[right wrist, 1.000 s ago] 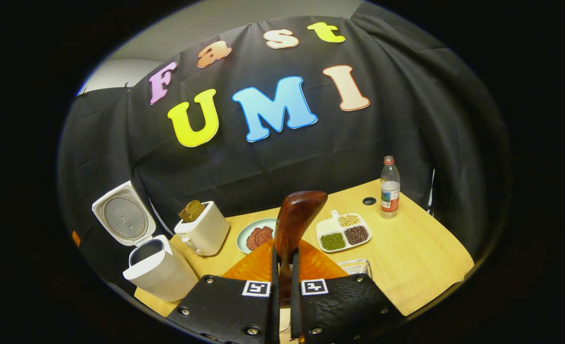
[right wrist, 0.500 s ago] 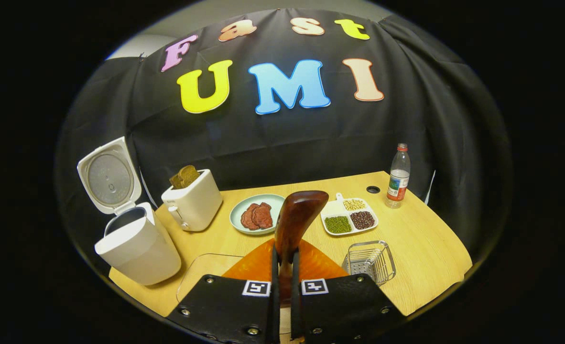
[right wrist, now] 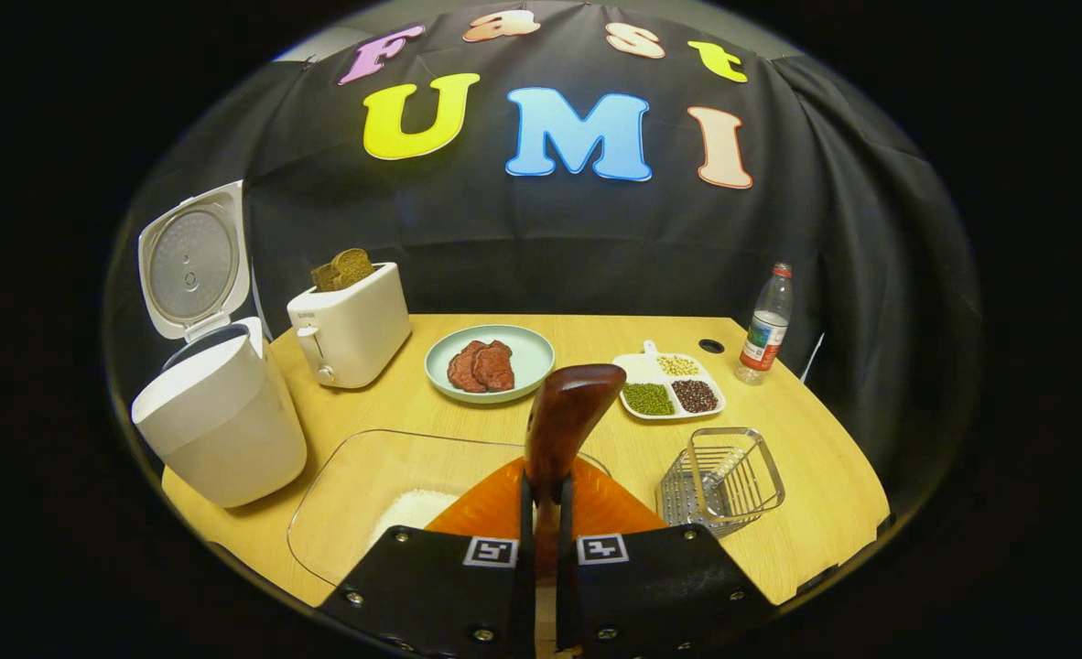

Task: Close the left gripper, press the button to open the rice cooker; take a wooden spoon from the chopstick holder with the right hand, scoop a spoonful of rice and pour it into the rice cooker, then put the wooden spoon back into the chopstick holder.

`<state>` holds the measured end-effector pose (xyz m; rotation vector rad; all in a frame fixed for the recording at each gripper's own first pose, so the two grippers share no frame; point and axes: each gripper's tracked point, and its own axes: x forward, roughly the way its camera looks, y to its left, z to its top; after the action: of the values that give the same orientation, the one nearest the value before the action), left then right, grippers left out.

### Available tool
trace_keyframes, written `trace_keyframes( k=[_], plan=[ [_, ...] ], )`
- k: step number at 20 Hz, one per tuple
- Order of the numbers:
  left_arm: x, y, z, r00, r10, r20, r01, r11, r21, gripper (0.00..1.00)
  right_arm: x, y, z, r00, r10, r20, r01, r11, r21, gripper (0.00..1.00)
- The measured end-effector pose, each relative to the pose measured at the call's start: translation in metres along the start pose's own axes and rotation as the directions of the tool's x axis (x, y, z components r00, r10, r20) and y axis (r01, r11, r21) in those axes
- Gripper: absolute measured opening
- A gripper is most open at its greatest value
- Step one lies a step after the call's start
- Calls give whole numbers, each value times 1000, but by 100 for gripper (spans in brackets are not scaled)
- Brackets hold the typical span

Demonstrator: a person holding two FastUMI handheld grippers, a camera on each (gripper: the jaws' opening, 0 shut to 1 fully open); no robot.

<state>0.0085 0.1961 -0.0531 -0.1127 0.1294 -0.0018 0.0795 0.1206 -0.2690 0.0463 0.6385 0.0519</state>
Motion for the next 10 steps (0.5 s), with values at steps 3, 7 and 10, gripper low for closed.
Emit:
trace_keyframes(
  k=[3,7,10],
  plan=[
    [1,-3,-1,1000,-10,1,10,1000,-13,92,-5,20,-9,998,54,-25,-53,998,39,9],
    [-2,-3,-1,1000,-15,3,15,1000,-7,98,-11,42,-16,988,142,-57,-132,980,148,10],
    [-4,-2,0,1000,-10,2,10,1000,-17,92,-9,48,-21,977,201,-78,-169,939,301,9]
  ],
)
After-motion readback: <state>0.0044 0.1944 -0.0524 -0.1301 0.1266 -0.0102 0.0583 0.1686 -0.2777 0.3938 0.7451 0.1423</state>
